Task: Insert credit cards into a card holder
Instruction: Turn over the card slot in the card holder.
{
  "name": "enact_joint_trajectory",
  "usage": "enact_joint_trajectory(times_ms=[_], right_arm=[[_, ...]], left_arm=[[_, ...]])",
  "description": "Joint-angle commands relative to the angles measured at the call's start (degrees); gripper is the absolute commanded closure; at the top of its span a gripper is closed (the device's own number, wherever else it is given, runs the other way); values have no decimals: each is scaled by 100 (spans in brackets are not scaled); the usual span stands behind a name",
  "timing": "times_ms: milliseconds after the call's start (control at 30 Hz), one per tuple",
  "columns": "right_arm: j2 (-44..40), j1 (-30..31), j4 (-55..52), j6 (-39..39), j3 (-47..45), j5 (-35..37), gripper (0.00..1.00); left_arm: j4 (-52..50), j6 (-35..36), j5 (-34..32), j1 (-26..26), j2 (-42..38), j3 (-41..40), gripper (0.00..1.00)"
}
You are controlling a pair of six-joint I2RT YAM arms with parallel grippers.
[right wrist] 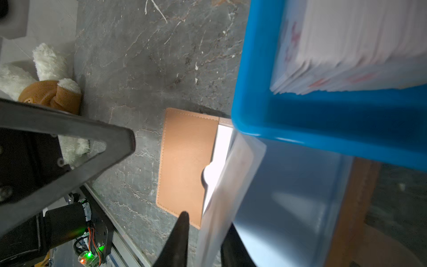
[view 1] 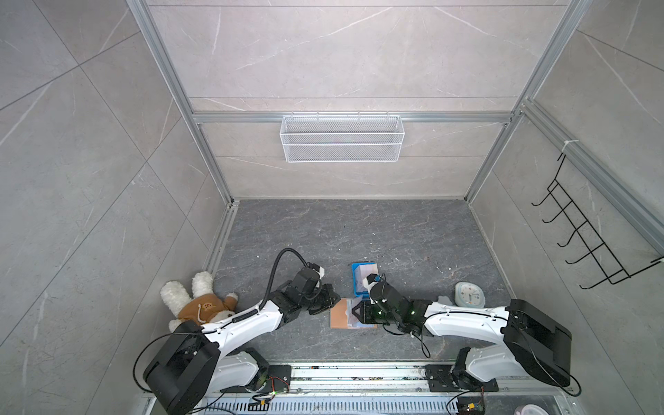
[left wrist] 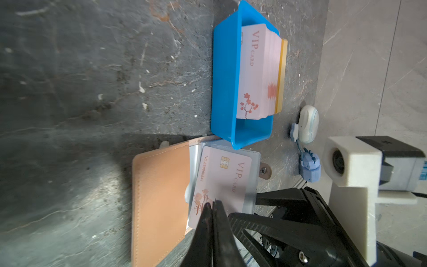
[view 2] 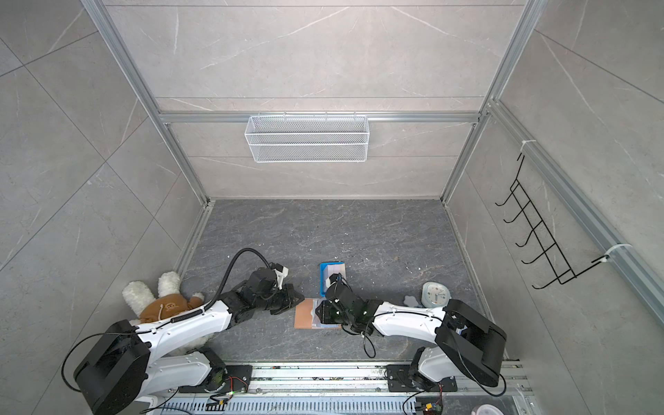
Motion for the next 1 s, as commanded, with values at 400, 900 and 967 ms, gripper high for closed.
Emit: enact_joint_trajectory(times_ms=[400, 900, 967], right_arm=[[822, 471, -695, -285, 1194, 349, 70], [648, 519, -1351, -583, 1523, 883, 71], [512, 504, -1596, -684, 1561, 1066, 71]], left_arm=[[144, 428, 376, 512, -975, -558, 94], [140, 420, 318, 499, -673, -334, 96], [232, 450, 358, 460, -541, -266, 96]])
